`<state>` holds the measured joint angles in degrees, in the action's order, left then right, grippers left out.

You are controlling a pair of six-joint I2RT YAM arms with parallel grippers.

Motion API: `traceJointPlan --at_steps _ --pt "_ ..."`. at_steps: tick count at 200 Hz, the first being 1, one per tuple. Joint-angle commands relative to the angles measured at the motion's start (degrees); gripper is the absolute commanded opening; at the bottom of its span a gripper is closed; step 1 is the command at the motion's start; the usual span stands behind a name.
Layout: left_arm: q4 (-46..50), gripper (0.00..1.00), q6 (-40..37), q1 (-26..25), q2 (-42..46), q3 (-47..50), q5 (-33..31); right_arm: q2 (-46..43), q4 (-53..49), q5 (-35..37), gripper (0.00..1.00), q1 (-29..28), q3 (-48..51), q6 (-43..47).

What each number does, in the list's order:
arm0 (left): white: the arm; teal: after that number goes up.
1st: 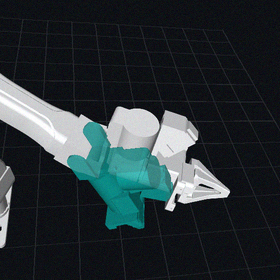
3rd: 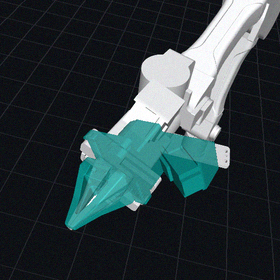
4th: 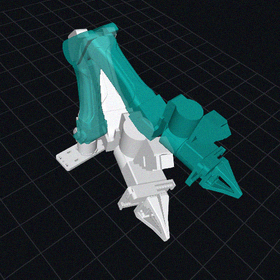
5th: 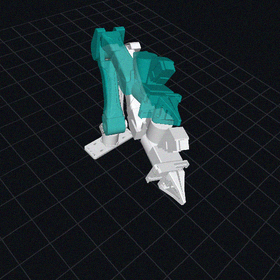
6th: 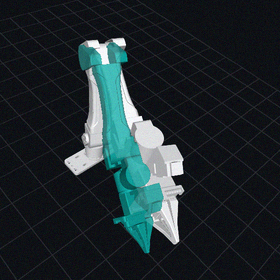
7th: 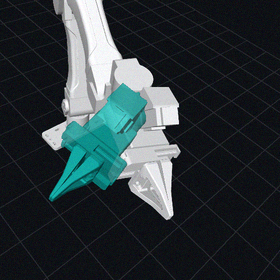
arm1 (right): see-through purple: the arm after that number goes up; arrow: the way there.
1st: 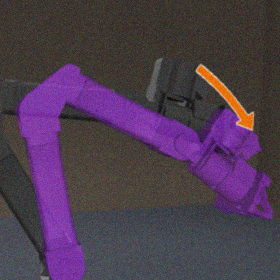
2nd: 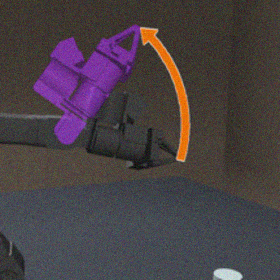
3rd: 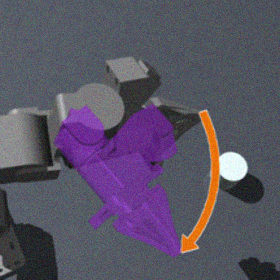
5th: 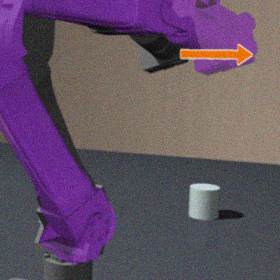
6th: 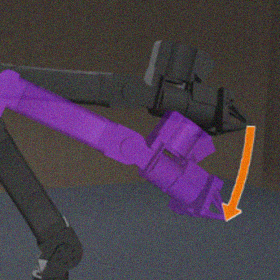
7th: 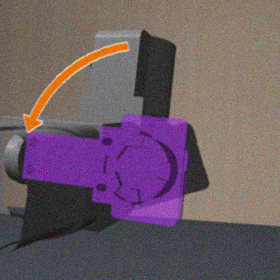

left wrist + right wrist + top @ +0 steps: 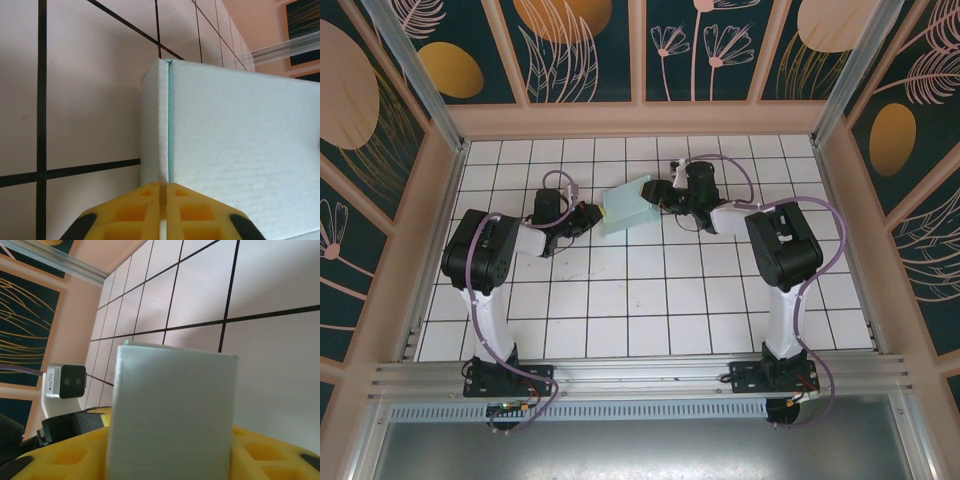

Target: Fold the paper box

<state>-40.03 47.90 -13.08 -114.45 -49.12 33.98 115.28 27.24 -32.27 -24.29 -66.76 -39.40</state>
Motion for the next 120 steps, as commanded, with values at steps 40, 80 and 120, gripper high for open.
traceJointPlan --at_steps 40,80,120 --pt "0.19 0.51 -8.74 0.08 10.08 4.87 -8.67 -2.49 -0.46 -0.67 0.49 0.82 -1.23 3.1" --pt "-1.14 0.8 -21.76 -4.28 21.26 9.27 -21.51 -5.69 -0.05 0.0 0.47 1.87 0.73 3.28" --pt "0.94 0.98 -37.56 -12.82 28.21 8.97 -33.66 -8.41 1.47 -0.93 0.47 3.03 2.66 1.76"
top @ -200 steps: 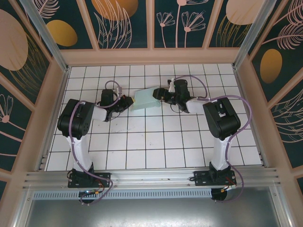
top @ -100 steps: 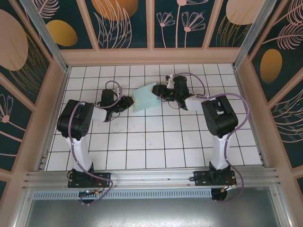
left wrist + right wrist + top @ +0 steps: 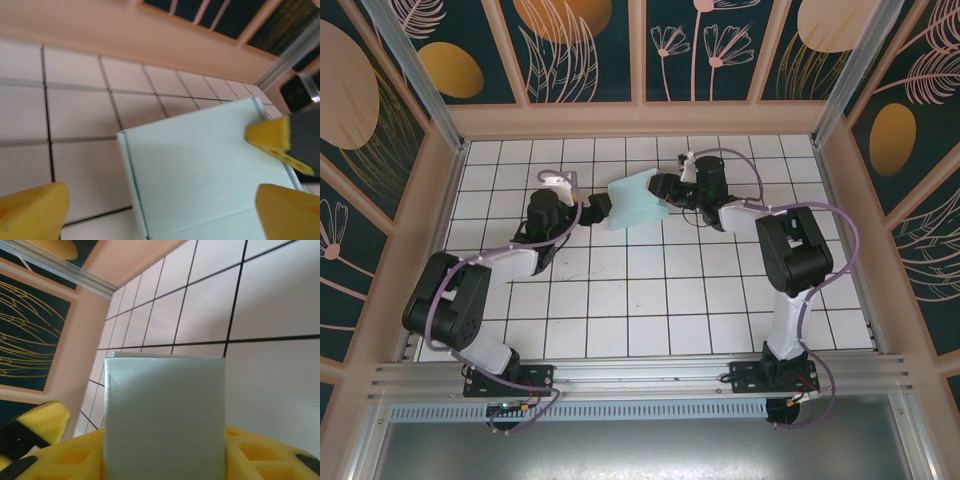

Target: Fold the paper box

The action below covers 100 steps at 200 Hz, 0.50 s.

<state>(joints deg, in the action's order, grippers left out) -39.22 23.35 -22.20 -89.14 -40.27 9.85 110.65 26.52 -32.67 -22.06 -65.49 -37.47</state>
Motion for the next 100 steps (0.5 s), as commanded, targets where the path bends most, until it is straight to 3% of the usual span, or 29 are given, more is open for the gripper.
traceJointPlan --at_steps 1,29,54,75,100 --pt "-0.01 0.98 -13.35 -3.9 3.0 0.2 -9.78 -3.82 2.25 -0.59 0.47 0.89 1.45 -0.2" --pt "-5.17 0.99 -26.66 -10.08 5.9 2.57 -18.16 -5.93 4.91 -1.84 0.47 1.99 3.35 -2.47" --pt "-16.99 0.99 -44.93 -16.03 6.36 6.95 -23.6 -7.87 7.62 -3.07 0.47 3.03 5.25 -4.67" --pt "-23.03 0.99 -53.04 -16.46 4.62 8.95 -24.44 -9.19 10.17 -4.15 0.47 4.04 7.28 -6.95" --pt "-37.22 0.99 -57.52 -16.35 1.91 12.88 -26.22 -11.18 13.86 -6.45 0.47 5.68 10.32 -10.27"
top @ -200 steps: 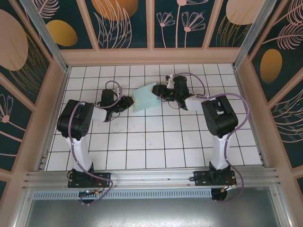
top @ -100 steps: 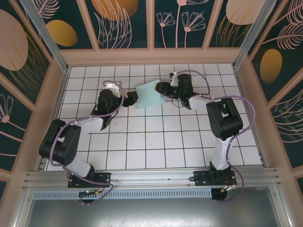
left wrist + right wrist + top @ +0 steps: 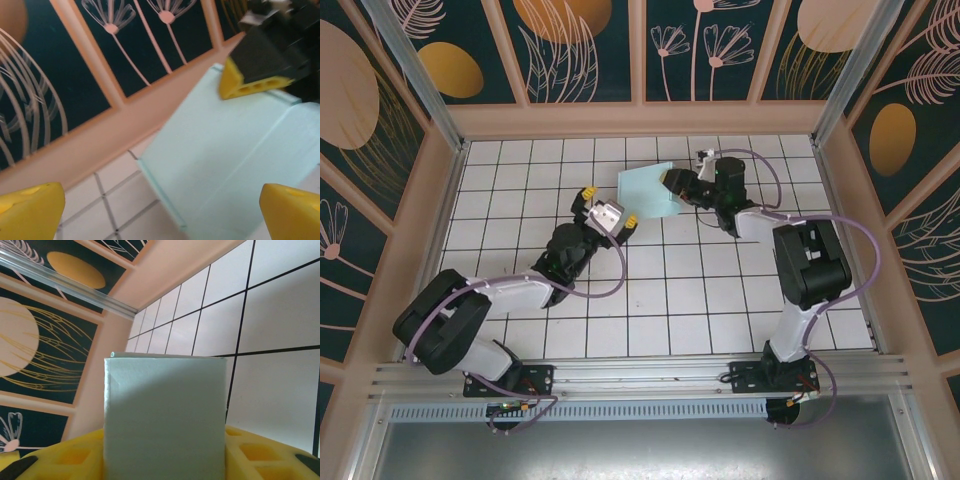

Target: Fold the paper box

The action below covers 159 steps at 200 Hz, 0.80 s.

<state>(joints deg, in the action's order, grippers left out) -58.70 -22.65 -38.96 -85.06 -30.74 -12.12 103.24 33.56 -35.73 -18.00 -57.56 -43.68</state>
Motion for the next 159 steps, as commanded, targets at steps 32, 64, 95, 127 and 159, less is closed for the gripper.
traceJointPlan --at_steps 32,64,95,127,159 --pt "-21.33 0.99 -10.58 1.36 -4.08 4.75 2.17 -9.03 4.47 -4.92 0.48 3.37 5.86 -1.52" --pt "-25.59 0.98 -16.52 1.34 -6.25 6.86 8.52 -13.41 6.28 -8.67 0.48 6.05 10.13 -4.16" --pt "-29.59 0.97 -19.87 1.3 -7.63 6.95 6.75 -16.26 6.05 -10.53 0.48 7.21 11.83 -4.49" --pt "-6.82 0.98 -14.86 1.26 -2.06 -2.15 5.32 -17.83 5.52 -12.77 0.48 8.16 12.82 -4.82" --pt "-5.85 0.99 -13.67 1.26 -0.26 -2.2 13.64 -20.24 4.41 -12.96 0.48 9.61 14.24 -5.06"
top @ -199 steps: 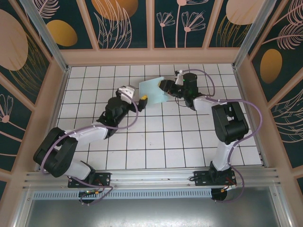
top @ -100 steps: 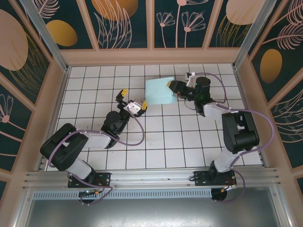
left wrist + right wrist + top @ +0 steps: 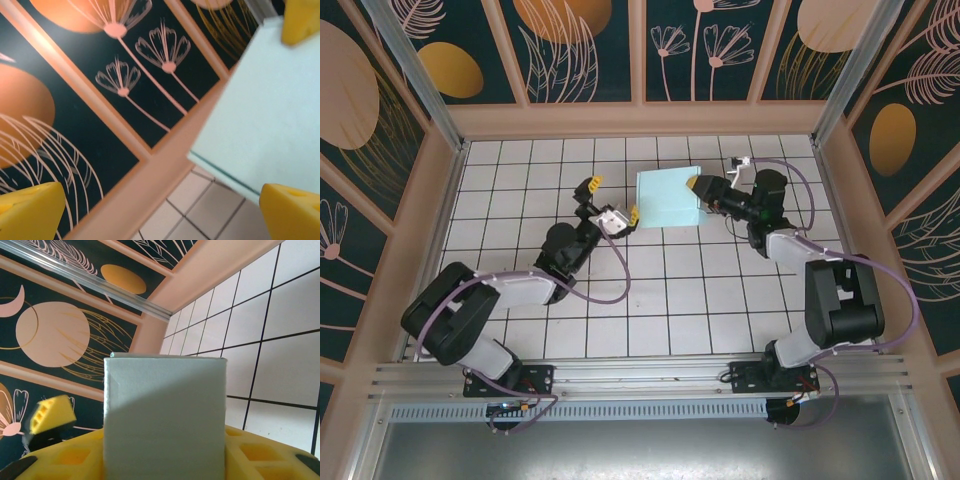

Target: Fold the paper box

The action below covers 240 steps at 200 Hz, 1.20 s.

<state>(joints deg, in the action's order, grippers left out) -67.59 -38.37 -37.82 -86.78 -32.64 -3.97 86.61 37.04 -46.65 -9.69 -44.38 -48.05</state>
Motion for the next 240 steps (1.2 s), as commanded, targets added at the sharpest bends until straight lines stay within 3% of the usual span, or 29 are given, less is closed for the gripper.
traceJointPlan --at_steps 1,36,60,90,135,164,194,240 --pt "2.89 0.99 2.01 0.12 1.41 -0.26 5.56 -3.62 0.89 -2.03 0.48 1.32 1.1 -0.67" --pt "-8.39 0.99 -2.03 0.01 -1.48 2.93 5.57 -6.72 -0.53 -2.55 0.48 2.28 2.1 -1.14" --pt "-10.92 0.99 -14.79 -1.11 -4.63 3.46 5.44 -8.74 -2.3 -3.48 0.48 2.88 2.48 -1.31" --pt "-18.08 0.99 -24.8 -2.5 -8.0 4.28 4.23 -11.89 -4.78 -3.75 0.48 3.5 2.56 -0.9" --pt "-22.29 0.99 -26.56 -5.79 -8.96 2.0 1.77 -13.92 -5.68 -5.24 0.48 3.45 2.7 -1.85" --pt "-23.86 0.99 -31.74 -7.79 -10.09 1.11 5.6 -13.46 -0.65 -7.55 0.48 3.38 3.29 -6.72" --pt "-25.02 0.99 -25.99 -7.73 -10.38 -0.56 9.44 -12.37 0.05 -8.53 0.47 3.1 3.17 -7.66" --pt "-17.76 0.99 -24.19 -7.83 -9.72 -3.91 6.87 -12.01 1.28 -9.51 0.47 3.1 3.47 -10.01"
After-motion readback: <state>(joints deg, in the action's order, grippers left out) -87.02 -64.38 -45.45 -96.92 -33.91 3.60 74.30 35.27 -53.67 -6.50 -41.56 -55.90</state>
